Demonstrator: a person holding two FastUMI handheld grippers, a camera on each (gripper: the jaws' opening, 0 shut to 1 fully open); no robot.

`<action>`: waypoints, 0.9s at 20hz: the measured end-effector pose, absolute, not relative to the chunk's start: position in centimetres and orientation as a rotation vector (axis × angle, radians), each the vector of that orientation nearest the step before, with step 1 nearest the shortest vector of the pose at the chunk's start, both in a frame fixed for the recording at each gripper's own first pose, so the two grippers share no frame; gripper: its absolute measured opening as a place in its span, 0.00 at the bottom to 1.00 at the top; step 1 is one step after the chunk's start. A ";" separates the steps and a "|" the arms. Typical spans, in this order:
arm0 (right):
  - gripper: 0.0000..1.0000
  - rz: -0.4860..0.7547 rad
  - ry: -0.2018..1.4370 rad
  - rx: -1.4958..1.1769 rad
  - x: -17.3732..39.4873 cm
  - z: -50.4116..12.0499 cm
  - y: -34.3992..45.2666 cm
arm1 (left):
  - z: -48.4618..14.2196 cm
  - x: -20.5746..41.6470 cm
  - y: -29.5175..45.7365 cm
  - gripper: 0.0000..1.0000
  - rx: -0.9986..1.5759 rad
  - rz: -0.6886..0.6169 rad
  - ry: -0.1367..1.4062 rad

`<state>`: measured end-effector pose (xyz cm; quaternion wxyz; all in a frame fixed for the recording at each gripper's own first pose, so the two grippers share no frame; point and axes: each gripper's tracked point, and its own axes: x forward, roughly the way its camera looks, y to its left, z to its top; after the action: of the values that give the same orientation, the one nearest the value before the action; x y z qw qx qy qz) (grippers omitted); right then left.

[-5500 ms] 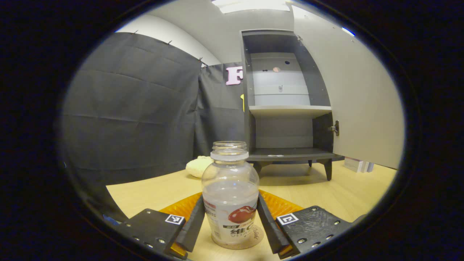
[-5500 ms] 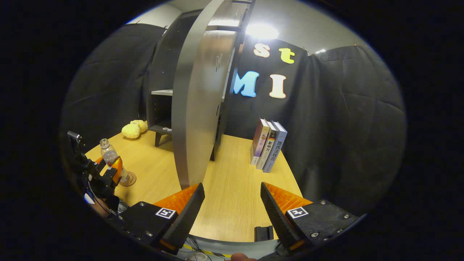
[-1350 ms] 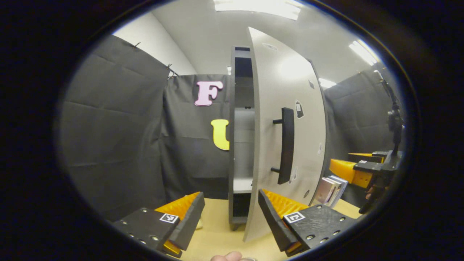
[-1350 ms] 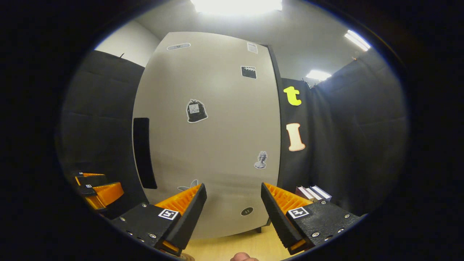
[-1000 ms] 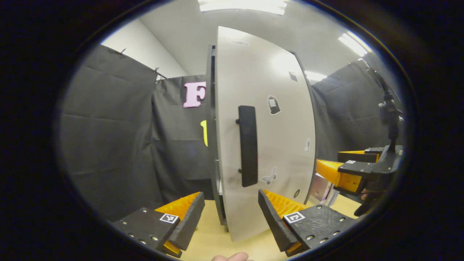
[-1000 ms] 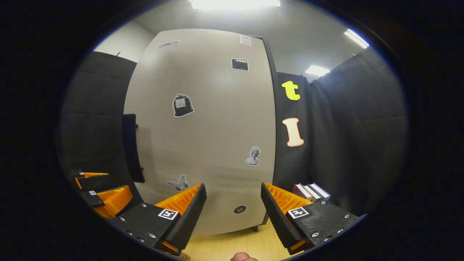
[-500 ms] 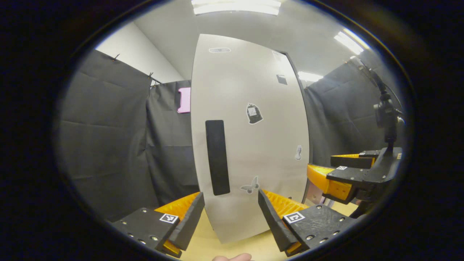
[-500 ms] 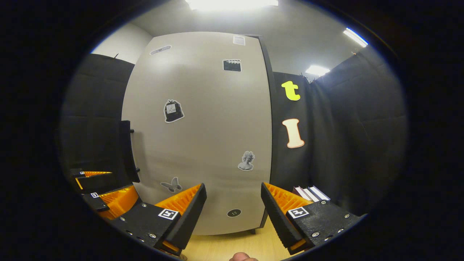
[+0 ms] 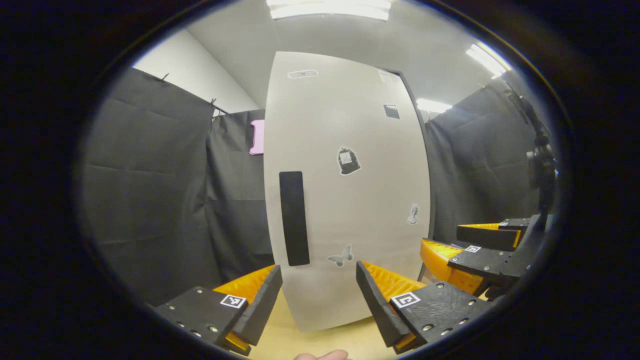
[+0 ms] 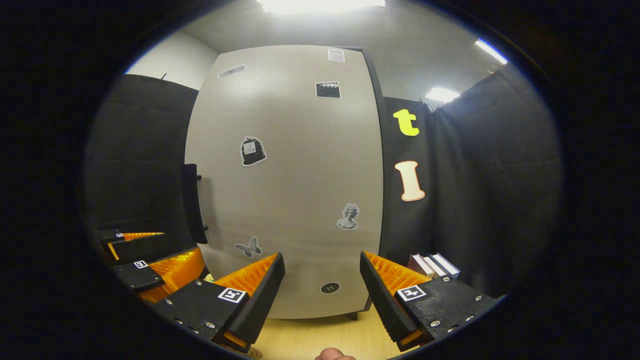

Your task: Open the cabinet door with the right hand, grasp the bottle in the cabinet with the left hand and place it on the coaster, then close the cabinet door with the right hand.

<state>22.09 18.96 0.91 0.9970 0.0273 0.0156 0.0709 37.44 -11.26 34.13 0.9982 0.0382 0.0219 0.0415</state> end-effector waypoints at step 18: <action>0.94 0.108 0.015 0.027 20.6 1.4 19.1 | 34.4 37.7 -10.6 0.87 0.017 0.102 0.046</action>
<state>20.63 19.06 1.41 0.9984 0.0137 0.0077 0.0539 37.73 -10.58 34.44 0.9984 0.0086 0.0230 0.0511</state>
